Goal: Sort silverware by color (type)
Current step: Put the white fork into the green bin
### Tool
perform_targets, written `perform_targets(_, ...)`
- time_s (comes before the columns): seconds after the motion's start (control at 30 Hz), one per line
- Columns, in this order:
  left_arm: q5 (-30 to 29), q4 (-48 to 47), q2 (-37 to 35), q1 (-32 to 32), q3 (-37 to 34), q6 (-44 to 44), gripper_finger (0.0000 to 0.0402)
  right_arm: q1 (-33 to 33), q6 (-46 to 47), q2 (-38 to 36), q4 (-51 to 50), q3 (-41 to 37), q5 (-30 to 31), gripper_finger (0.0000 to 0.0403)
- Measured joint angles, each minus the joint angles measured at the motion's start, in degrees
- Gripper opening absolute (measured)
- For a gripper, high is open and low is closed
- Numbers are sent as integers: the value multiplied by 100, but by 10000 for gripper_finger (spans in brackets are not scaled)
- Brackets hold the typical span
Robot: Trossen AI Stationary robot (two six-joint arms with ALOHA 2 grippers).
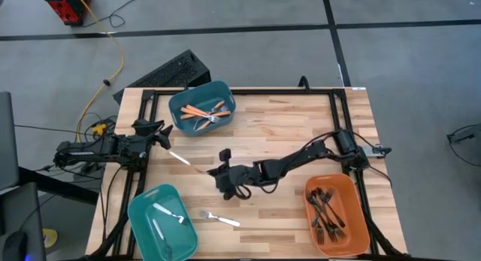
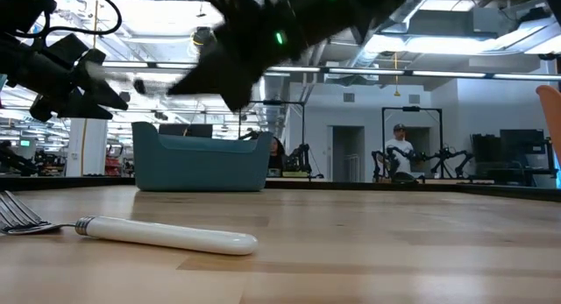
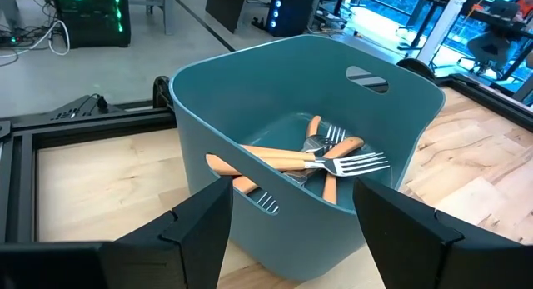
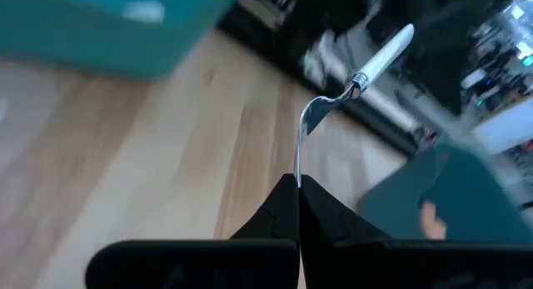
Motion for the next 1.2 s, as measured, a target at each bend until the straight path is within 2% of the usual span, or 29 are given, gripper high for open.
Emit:
perform_targets(0.17, 0, 0, 0, 0, 0, 0, 235, 216, -93, 0, -127, 375, 71, 15)
perform_targets(0.33, 0, 0, 0, -1, 0, 0, 235, 497, -539, 0, -126, 601, 459, 15)
perform_targets(0.57, -15, 0, 0, 0, 0, 44, 235, 654, -622, 0, -28, 844, 413, 15)
perform_targets(0.63, -17, 2, 0, -2, 0, 44, 235, 647, -622, 0, 181, 844, 90, 15)
perform_targets(0.73, -21, 3, 0, -1, 0, 44, 235, 621, -466, 0, 659, 846, -786, 15)
perform_targets(0.8, -35, 7, 0, 0, 0, 44, 235, 604, -393, 28, 920, 855, -1044, 15)
perform_targets(1.03, -37, 20, 0, 0, -2, 44, 235, 643, 371, 63, 924, 853, -1096, 15)
perform_targets(1.2, -48, 24, 0, -2, -2, 44, 235, 727, 480, 171, 1041, 867, -1206, 15)
